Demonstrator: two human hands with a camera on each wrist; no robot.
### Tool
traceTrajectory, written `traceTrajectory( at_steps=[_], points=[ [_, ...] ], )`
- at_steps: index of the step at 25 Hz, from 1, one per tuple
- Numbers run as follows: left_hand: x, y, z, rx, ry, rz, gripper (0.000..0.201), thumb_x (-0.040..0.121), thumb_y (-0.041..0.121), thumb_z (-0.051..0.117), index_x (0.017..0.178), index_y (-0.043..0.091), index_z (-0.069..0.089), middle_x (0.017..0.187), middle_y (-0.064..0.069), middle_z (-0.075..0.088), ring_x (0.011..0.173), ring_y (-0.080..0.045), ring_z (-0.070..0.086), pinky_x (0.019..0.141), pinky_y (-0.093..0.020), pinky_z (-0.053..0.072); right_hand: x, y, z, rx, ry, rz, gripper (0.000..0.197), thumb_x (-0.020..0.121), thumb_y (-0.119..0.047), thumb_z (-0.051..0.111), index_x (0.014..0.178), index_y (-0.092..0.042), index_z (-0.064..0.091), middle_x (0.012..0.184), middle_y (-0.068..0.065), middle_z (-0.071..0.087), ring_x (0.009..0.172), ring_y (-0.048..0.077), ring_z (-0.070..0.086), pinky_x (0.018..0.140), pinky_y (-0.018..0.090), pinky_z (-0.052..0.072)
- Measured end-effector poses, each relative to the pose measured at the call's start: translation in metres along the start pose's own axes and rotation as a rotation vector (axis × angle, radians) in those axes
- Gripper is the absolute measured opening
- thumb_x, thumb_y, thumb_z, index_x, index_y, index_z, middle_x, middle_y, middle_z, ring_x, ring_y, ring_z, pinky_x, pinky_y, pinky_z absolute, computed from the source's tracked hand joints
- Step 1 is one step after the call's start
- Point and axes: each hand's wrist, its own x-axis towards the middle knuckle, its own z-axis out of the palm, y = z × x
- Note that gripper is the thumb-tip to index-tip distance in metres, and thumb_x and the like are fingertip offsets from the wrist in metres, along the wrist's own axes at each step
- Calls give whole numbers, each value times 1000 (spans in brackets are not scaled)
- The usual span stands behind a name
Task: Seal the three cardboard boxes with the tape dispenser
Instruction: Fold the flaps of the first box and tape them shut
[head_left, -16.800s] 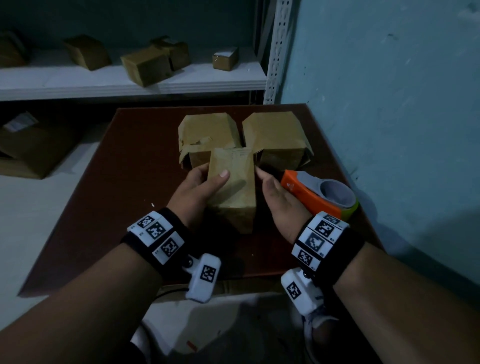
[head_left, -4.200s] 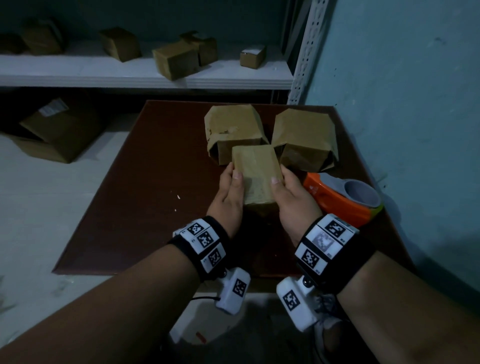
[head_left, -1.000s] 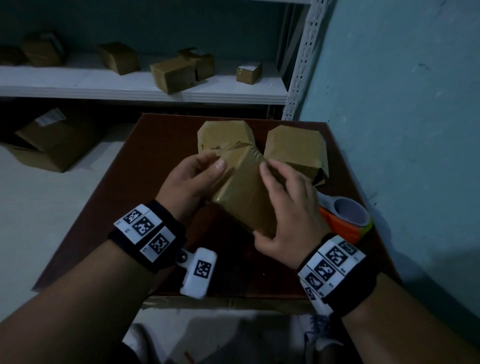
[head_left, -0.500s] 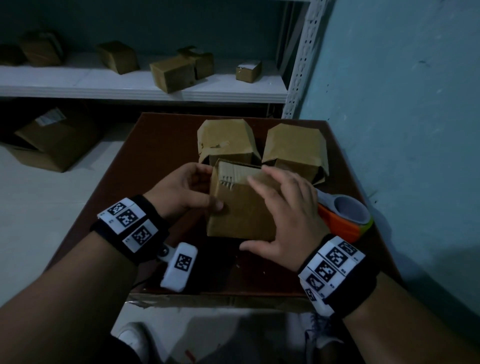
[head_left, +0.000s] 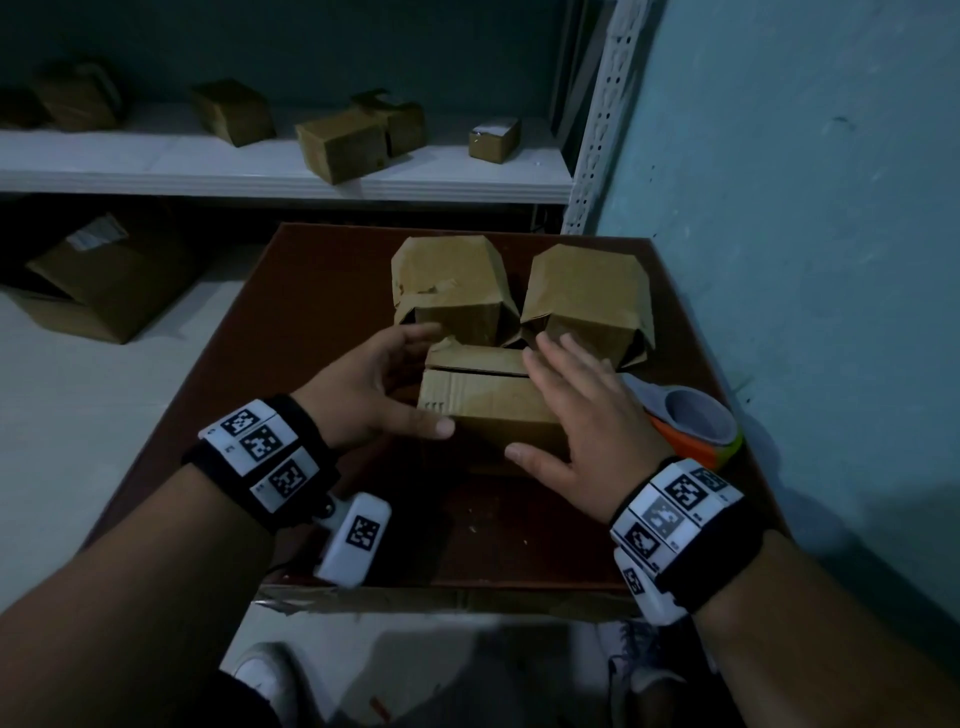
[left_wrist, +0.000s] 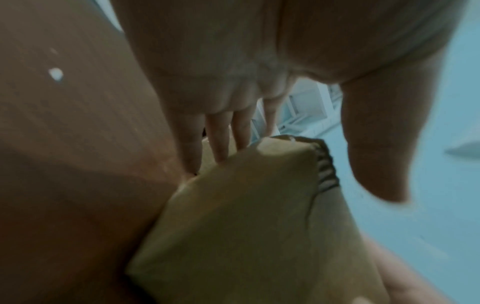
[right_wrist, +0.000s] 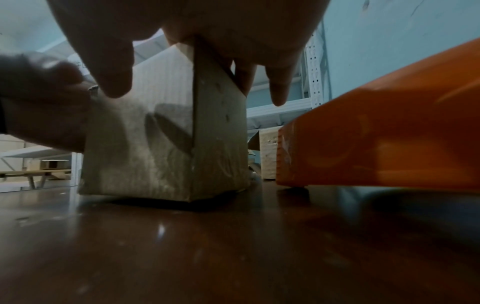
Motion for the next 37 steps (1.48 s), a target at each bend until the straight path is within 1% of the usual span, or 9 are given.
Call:
traceTrajectory(
  at_steps=[3, 6, 10, 14, 18, 23, 29, 33, 37],
  points=[
    [-3, 8, 11, -3, 109, 97, 77, 64, 46, 96, 135, 38, 66, 140, 6, 66, 132, -14, 61, 110, -49, 51, 0, 0, 0, 17, -4, -9, 94, 93, -73, 46, 168, -30, 11, 176, -8, 3, 162, 14, -4, 131, 49, 9],
    [-3, 11, 19, 51, 190, 36, 52, 66, 37, 90, 116, 36, 78, 130, 13, 71, 122, -8, 66, 107, -44, 54, -1, 1, -1, 37, 5, -16, 94, 88, -79, 37, 167, -31, 17, 176, -6, 8, 162, 14, 0, 130, 53, 11],
    [-2, 9, 17, 24, 203, 14, 54, 58, 36, 95, 110, 38, 80, 125, 11, 74, 118, -12, 68, 105, -44, 56, -10, 10, -14, 151, 101, 34, 91, 88, -84, 39, 163, -35, 28, 173, -6, 18, 159, 19, 15, 126, 52, 20],
    [4, 5, 17, -7, 218, 26, 56, 57, 33, 97, 111, 33, 80, 121, 7, 76, 114, -13, 71, 104, -45, 56, -19, 50, -30, 218, 291, 224, 78, 91, -79, 42, 149, -28, 54, 150, 0, 51, 137, 23, 48, 110, 50, 45],
    [8, 1, 18, -6, 217, 50, 56, 57, 39, 98, 110, 35, 81, 124, 7, 75, 118, -15, 69, 106, -47, 55, -27, 89, -30, 90, 122, 439, 72, 85, -74, 62, 139, -26, 61, 121, 0, 62, 109, 21, 64, 95, 44, 55],
    [6, 2, 22, -17, 220, 84, 50, 64, 32, 94, 113, 35, 80, 127, 7, 73, 122, -15, 67, 106, -46, 54, -27, 93, -21, -71, -88, 482, 80, 80, -69, 75, 147, -36, 47, 120, -4, 72, 106, 23, 69, 92, 39, 55],
    [-1, 9, 26, -41, 207, 107, 51, 69, 21, 89, 118, 26, 78, 123, 8, 75, 115, -10, 70, 93, -28, 60, -29, 82, -40, 49, 98, 455, 54, 95, -33, 68, 147, -28, 54, 132, 9, 69, 117, 34, 65, 96, 40, 50],
    [0, 10, 26, -31, 196, 110, 44, 73, 28, 88, 116, 28, 79, 122, 7, 76, 114, -11, 71, 98, -36, 59, -32, 63, -87, 235, 399, 477, 35, 89, -41, 65, 121, -29, 70, 101, -2, 74, 94, 24, 67, 80, 29, 48],
    [2, 16, 30, -41, 240, 176, 29, 85, 43, 78, 109, 25, 81, 120, 4, 77, 116, -14, 69, 103, -40, 54, -13, 22, -131, 297, 412, 352, 30, 87, -53, 50, 90, -29, 68, 80, -15, 65, 72, 9, 58, 64, 20, 38]
  ],
)
